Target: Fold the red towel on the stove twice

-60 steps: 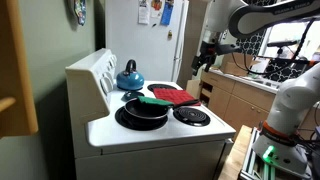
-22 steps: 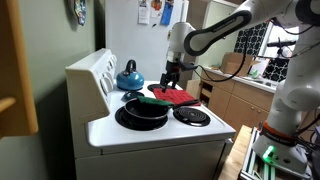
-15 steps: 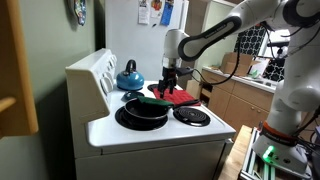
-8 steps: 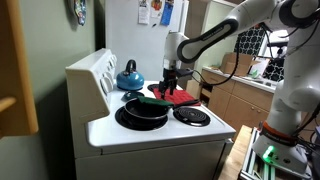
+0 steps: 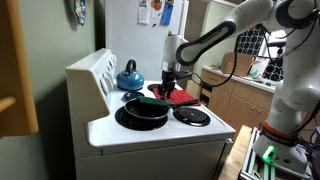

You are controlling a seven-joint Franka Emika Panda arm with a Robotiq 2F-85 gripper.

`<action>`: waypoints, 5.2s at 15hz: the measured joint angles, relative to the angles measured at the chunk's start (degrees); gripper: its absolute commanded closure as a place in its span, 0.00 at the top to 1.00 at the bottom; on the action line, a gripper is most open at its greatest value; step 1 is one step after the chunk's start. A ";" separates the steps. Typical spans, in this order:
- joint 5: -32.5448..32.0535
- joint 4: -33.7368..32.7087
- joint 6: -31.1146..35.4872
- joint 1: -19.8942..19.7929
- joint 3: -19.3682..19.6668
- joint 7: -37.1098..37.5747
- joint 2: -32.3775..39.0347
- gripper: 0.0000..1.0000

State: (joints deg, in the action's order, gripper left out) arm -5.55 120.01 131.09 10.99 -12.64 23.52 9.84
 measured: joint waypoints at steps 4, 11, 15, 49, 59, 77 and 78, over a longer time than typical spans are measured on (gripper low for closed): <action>0.01 0.00 0.46 0.17 0.06 -0.14 0.29 0.27; 0.07 1.13 0.46 0.19 0.84 -0.04 -1.31 0.02; -0.38 4.53 0.44 0.05 2.33 1.81 -4.97 0.06; -1.99 4.47 0.91 -9.07 13.59 13.18 -4.82 0.02; 0.88 4.54 8.51 -11.03 14.65 5.08 -2.85 0.02; 1.86 4.51 10.38 -11.92 17.05 4.70 -1.46 0.69; 1.86 4.51 10.53 -11.92 17.05 4.70 -1.46 0.76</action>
State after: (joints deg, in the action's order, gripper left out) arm -3.69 124.52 141.62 -0.93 4.41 28.22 8.38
